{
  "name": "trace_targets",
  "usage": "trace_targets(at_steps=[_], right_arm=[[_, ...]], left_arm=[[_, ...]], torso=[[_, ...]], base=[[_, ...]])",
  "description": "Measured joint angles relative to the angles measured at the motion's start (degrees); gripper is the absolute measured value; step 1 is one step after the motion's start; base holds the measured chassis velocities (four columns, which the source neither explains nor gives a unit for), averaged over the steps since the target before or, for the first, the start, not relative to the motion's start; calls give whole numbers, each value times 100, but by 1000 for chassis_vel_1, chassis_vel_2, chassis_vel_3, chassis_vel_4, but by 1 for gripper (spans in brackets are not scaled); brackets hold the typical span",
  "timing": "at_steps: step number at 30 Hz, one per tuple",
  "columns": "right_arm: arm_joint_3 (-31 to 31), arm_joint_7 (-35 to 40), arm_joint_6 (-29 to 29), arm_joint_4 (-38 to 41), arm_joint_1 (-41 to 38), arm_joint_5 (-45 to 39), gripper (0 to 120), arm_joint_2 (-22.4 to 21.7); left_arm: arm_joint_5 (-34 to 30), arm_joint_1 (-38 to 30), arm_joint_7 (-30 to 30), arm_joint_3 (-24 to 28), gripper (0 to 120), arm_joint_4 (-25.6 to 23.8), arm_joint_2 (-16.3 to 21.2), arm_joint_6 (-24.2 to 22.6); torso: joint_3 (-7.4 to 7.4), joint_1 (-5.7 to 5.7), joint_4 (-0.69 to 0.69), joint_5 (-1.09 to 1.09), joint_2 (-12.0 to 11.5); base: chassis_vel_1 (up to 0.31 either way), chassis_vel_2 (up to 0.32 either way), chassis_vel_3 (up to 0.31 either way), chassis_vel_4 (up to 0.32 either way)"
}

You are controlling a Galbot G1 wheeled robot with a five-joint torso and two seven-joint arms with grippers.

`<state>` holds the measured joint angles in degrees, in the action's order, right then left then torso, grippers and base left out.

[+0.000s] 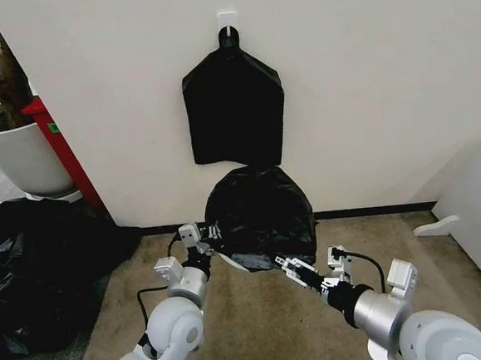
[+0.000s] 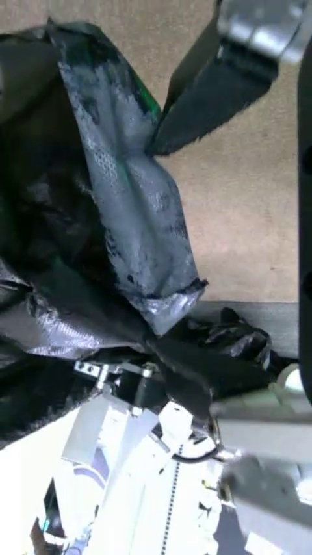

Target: Place the garbage bag over the trash bin.

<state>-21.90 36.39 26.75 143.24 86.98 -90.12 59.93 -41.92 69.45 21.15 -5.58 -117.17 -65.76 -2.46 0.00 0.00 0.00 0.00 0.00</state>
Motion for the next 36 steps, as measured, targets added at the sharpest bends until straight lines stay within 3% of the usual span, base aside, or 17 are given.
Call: trace_targets(at_steps=[8, 20, 26, 29, 33, 36], right_arm=[[32, 21, 85, 0, -3, 48, 49, -51], [-82, -54, 99, 0, -23, 74, 1, -98], [-244, -962, 132, 0, -71, 438, 0, -403], [-251, -1052, 134, 0, -103, 454, 0, -440], [-271, -2188, 259, -230, -75, 673, 0, -721], [-176, -2491, 338, -398, -116, 778, 0, -785]], left_arm=[[71, 17, -34, -2, 2, -26, 19, 4], [94, 37, -78, -2, 2, -94, 27, 9], [-68, -109, -147, -28, 2, 43, 80, 6], [-126, -153, -151, -28, 2, 60, 89, -10], [-612, -496, -84, 0, 2, 169, 148, -175], [-846, -720, -42, 20, 2, 220, 159, -270]], torso=[[0, 0, 0, 0, 0], [0, 0, 0, 1, 0], [0, 0, 0, 0, 0], [0, 0, 0, 0, 0], [0, 0, 0, 0, 0], [0, 0, 0, 0, 0]], base=[[0, 0, 0, 0], [0, 0, 0, 0], [0, 0, 0, 0], [0, 0, 0, 0], [0, 0, 0, 0], [0, 0, 0, 0]])
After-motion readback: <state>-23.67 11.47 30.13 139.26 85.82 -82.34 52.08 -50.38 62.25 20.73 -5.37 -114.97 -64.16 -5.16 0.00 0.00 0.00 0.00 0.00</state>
